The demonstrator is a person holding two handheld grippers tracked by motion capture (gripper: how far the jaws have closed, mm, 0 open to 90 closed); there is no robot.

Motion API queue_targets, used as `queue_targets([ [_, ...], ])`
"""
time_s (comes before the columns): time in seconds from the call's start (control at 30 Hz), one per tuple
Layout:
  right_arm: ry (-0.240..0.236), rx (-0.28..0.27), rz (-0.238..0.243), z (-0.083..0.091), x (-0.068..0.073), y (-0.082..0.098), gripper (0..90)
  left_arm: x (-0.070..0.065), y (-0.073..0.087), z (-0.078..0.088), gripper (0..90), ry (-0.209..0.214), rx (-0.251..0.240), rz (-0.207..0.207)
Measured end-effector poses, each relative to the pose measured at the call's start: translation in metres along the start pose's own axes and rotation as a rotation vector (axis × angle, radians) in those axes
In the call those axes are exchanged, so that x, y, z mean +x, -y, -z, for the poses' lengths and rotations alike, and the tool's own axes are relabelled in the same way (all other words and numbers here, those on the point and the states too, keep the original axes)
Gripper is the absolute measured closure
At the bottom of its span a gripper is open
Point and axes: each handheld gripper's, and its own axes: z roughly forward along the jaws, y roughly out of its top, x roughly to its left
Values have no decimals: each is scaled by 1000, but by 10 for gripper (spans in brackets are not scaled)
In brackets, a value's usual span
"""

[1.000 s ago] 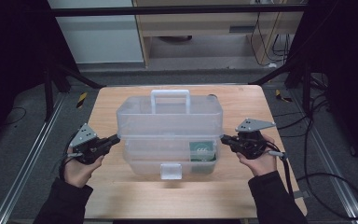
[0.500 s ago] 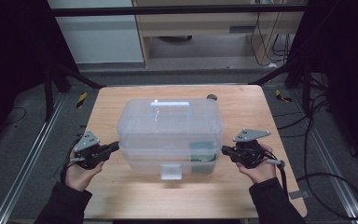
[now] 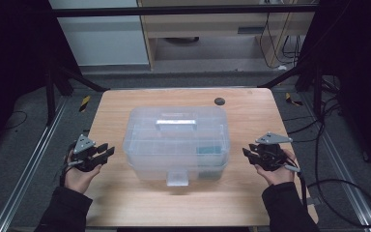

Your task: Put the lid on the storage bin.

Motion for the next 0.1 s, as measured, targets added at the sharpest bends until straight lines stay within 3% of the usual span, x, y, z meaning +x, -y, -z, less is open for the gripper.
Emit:
queue_targets([
  [0.1, 45, 1, -43, -4, -9, 6, 517, 5, 2, -2, 447, -35, -2, 13],
])
